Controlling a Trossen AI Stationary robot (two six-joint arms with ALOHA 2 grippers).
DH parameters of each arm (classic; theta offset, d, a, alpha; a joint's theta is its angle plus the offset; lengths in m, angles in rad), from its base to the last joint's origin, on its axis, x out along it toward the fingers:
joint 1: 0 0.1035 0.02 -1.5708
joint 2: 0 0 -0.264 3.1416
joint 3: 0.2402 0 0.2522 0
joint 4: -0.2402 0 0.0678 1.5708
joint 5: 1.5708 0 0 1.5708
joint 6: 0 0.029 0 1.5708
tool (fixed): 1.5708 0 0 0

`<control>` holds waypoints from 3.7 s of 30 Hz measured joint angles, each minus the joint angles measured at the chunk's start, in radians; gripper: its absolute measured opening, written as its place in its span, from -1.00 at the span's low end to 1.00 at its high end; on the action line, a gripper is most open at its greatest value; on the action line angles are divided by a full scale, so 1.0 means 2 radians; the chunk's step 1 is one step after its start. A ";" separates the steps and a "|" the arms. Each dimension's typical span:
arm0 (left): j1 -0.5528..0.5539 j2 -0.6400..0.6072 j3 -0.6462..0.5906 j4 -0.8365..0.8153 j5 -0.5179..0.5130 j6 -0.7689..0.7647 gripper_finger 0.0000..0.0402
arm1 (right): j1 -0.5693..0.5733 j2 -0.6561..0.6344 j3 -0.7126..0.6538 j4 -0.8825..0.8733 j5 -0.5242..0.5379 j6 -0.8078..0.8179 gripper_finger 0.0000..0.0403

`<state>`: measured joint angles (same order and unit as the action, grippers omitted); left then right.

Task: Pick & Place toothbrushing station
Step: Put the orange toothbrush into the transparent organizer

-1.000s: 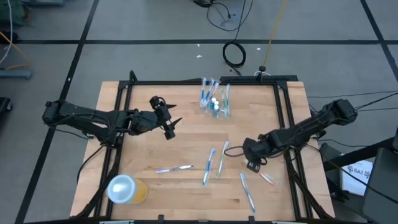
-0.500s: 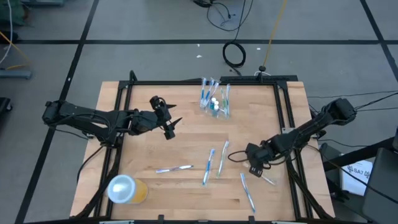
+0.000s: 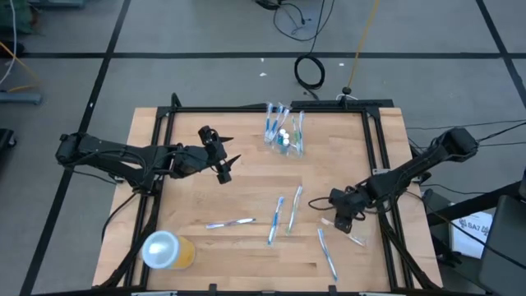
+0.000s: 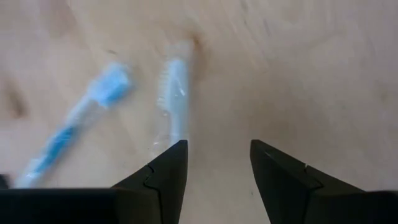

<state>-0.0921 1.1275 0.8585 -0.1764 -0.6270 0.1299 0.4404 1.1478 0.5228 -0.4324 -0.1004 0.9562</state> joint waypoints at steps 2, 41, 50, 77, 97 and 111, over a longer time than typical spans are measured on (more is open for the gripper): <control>0.000 0.000 0.000 0.000 0.000 0.000 0.40 | 0.000 -0.026 0.001 0.003 0.015 0.000 -0.16; 0.000 0.000 0.000 0.001 0.000 0.000 0.40 | 0.036 0.080 0.002 0.111 0.026 -0.083 -0.55; 0.000 0.000 0.000 0.001 0.000 0.003 0.40 | 0.031 0.070 0.001 0.119 0.011 -0.143 -0.94; 0.001 0.000 0.000 0.010 0.000 0.034 0.40 | -0.201 -0.027 0.014 0.636 0.272 -0.641 -0.96; 0.001 0.000 0.000 0.010 0.000 0.032 0.40 | -0.323 0.195 0.013 0.795 0.396 -0.498 -0.94; 0.000 0.000 0.000 0.010 0.000 0.032 0.40 | -0.323 0.195 0.013 0.662 0.496 -0.354 -0.93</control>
<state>-0.0912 1.1275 0.8585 -0.1562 -0.6270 0.1936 -0.2047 1.5372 0.5495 0.8916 0.8906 0.2478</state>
